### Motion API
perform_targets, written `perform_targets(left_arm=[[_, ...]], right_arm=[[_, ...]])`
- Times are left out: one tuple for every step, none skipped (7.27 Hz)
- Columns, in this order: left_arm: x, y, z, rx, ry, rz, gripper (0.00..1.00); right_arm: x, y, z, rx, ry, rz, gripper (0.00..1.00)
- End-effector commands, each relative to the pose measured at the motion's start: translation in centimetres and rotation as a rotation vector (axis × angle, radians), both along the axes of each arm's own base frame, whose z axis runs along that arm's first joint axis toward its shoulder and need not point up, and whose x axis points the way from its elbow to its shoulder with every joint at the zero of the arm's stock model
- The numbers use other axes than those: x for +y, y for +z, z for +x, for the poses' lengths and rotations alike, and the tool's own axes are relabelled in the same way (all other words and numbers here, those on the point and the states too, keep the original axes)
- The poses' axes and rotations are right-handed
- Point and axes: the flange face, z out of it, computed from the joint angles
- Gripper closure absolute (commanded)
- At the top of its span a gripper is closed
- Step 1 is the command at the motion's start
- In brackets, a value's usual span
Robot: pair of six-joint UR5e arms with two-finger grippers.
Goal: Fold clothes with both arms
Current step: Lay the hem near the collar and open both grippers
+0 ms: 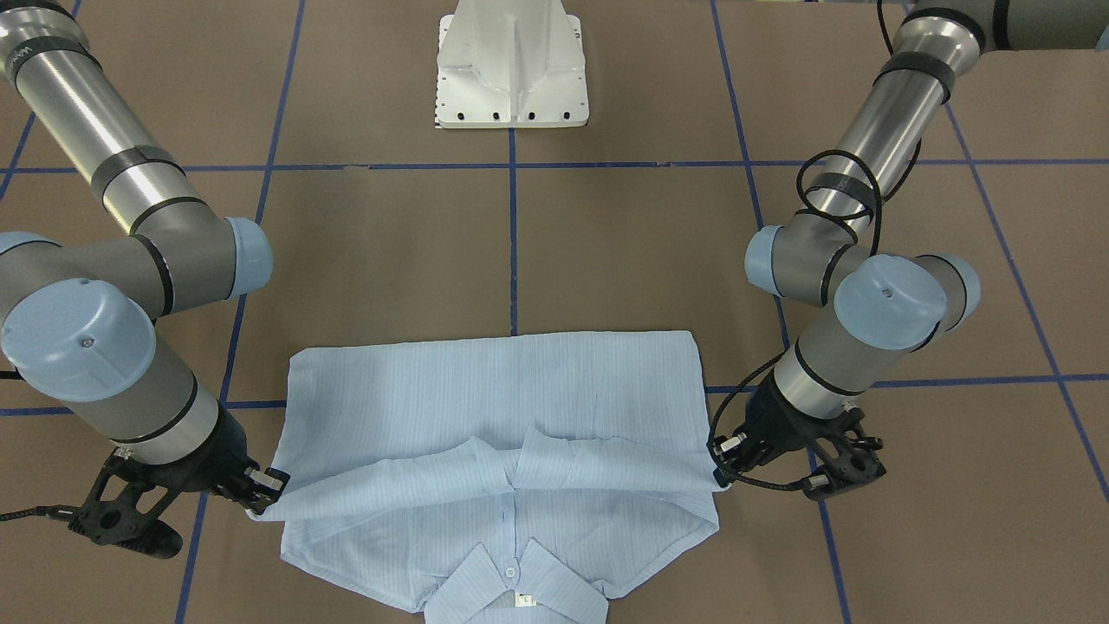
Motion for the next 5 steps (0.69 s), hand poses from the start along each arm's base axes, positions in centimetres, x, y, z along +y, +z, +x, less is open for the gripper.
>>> perform_targets(left_arm=[[0.0, 1.2, -0.2, -0.012, -0.002, -0.014, 1.0], [0.1, 1.7, -0.4, -0.015, -0.003, -0.017, 1.0], [0.1, 1.8, -0.4, -0.015, -0.002, -0.018, 1.0], [0.2, 1.6, -0.4, -0.012, -0.002, -0.014, 1.0], [0.2, 1.5, -0.4, -0.01, -0.002, -0.011, 1.0]], right_arm=[[0.1, -0.1, -0.3, 0.0, -0.004, 0.002, 1.0], [0.2, -0.4, -0.6, -0.004, -0.007, 0.006, 1.0], [0.6, -0.6, -1.5, -0.009, -0.016, 0.022, 1.0], [0.6, -0.2, -1.9, -0.022, -0.02, 0.043, 1.0], [0.5, 0.0, -1.9, -0.024, -0.019, 0.045, 0.62]])
